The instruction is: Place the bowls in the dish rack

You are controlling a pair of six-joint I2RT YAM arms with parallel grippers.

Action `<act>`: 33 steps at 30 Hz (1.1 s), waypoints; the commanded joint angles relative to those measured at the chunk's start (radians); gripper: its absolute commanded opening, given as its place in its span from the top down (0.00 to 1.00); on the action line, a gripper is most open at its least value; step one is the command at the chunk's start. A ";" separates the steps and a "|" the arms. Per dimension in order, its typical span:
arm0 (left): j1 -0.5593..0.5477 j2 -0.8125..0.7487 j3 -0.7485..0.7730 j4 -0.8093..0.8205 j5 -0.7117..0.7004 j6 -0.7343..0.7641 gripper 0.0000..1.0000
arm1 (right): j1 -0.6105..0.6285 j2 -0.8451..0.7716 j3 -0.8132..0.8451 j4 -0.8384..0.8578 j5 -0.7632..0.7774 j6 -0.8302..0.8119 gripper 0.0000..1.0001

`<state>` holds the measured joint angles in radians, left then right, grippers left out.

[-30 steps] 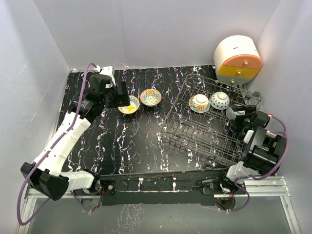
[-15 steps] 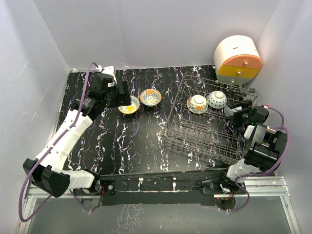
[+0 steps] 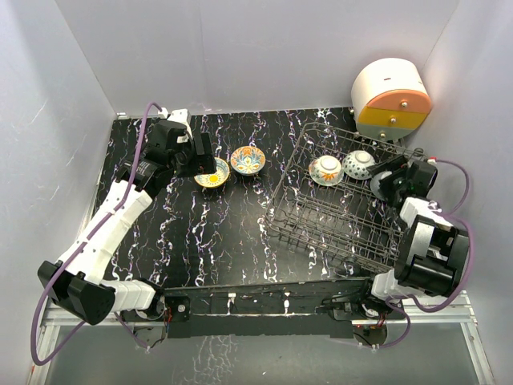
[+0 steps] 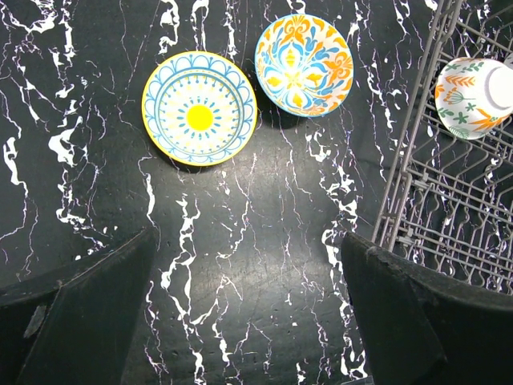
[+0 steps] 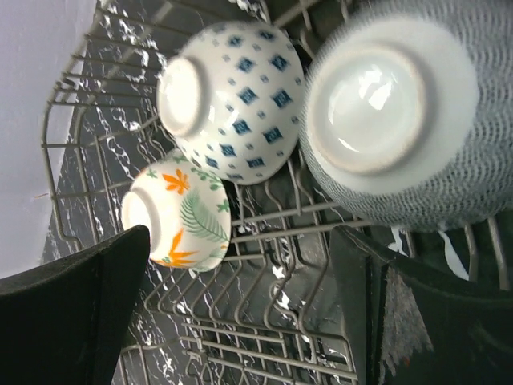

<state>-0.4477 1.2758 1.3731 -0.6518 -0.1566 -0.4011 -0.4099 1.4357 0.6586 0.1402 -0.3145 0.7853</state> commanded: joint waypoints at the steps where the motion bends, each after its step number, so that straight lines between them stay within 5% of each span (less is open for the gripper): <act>1: -0.003 -0.026 0.008 0.000 0.017 -0.002 0.03 | 0.000 -0.033 0.188 -0.173 0.066 -0.121 0.01; 11: -0.003 -0.009 -0.006 -0.003 -0.002 0.071 0.03 | 0.028 -0.139 0.344 -0.436 0.103 -0.221 0.01; 20: -0.039 0.087 -0.021 0.004 0.031 0.101 0.03 | 0.224 -0.297 0.475 -0.752 0.100 -0.262 0.01; 27: -0.173 0.306 0.136 -0.017 -0.069 0.235 0.05 | 0.292 -0.366 0.489 -0.908 0.007 -0.321 0.01; 33: -0.235 0.475 0.226 0.177 -0.070 0.402 0.05 | 0.339 -0.344 0.578 -0.953 0.043 -0.342 0.01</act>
<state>-0.6651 1.6970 1.5318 -0.6033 -0.2108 -0.1337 -0.0982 1.0897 1.1389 -0.7948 -0.2707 0.4702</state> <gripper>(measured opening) 0.950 0.986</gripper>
